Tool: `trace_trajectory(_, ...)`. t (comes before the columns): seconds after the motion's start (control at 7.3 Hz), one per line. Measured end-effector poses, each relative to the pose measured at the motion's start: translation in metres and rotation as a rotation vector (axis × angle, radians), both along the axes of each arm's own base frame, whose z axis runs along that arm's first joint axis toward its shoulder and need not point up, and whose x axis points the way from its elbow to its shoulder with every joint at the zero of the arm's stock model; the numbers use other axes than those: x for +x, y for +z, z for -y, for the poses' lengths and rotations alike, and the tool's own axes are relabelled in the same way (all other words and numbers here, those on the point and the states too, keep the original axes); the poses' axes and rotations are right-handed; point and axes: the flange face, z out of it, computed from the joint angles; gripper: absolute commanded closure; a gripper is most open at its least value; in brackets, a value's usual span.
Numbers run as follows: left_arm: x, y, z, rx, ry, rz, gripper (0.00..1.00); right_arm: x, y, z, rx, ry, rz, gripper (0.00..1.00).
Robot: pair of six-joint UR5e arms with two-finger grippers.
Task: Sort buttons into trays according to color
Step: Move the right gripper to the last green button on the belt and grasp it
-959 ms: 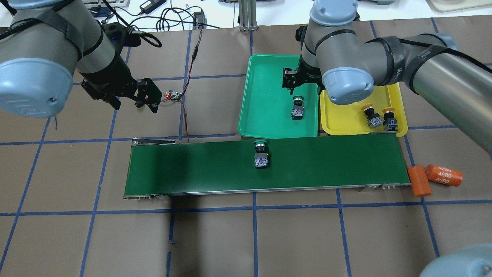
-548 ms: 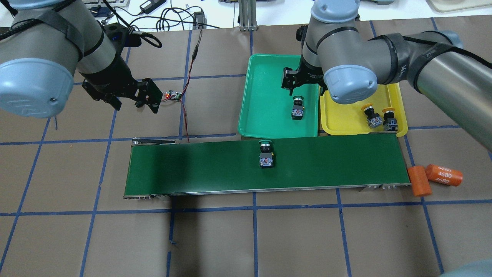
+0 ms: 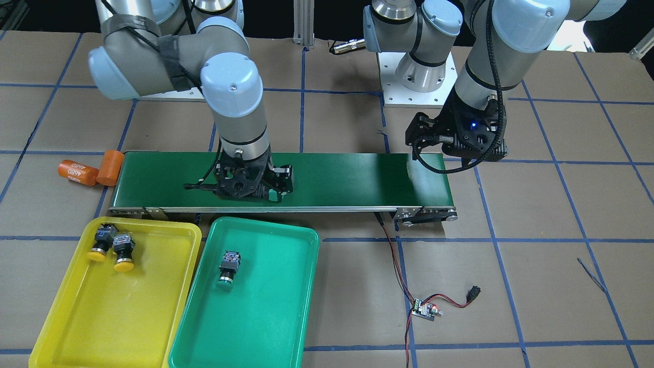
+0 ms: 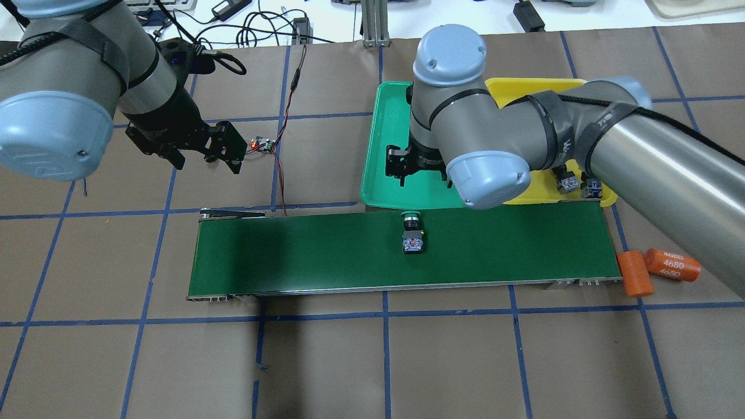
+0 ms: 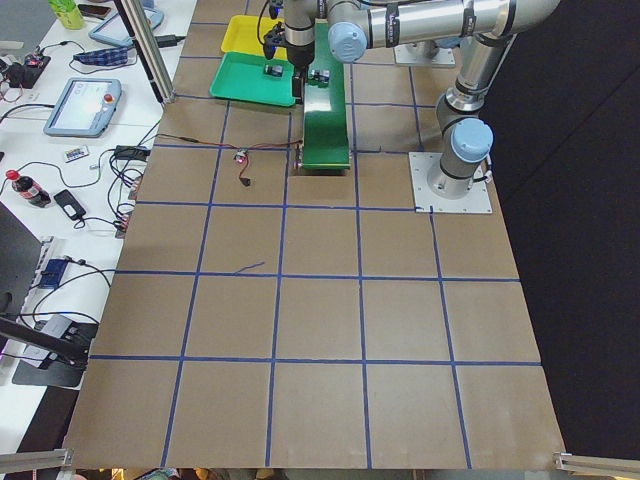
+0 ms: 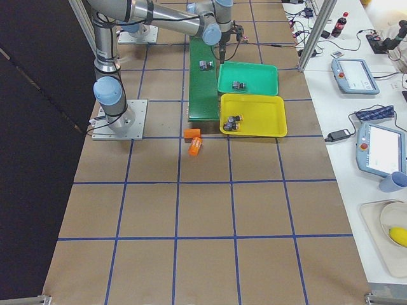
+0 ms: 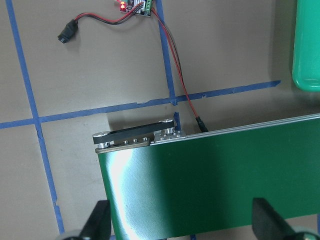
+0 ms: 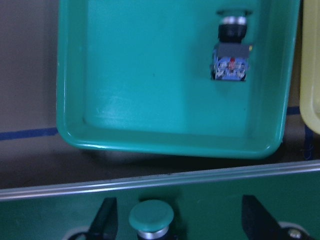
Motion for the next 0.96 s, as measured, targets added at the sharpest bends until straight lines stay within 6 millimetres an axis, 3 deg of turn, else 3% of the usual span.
trace_trajectory(0.27, 0.000, 0.000, 0.000, 0.000, 0.002, -0.002, 0.00, 0.001, -0.036, -0.042, 0.025, 0.007, -0.009, 0.23)
trace_trajectory(0.41, 0.000, 0.000, 0.000, 0.000, 0.004, -0.003, 0.00, -0.001, -0.051, -0.056, 0.010, 0.012, -0.004, 0.41)
trace_trajectory(0.55, 0.000, 0.000, 0.000, 0.000, 0.005, -0.003, 0.00, -0.003, -0.056, -0.060, -0.027, 0.018, 0.005, 0.67)
trace_trajectory(0.69, 0.000, 0.000, 0.000, 0.001, 0.005, -0.003, 0.00, -0.002, -0.050, -0.057, -0.051, 0.021, 0.011, 0.80)
trace_trajectory(0.96, 0.000, -0.001, 0.000, 0.002, 0.004, -0.003, 0.00, -0.001, -0.035, -0.049, -0.049, 0.022, 0.009, 0.85)
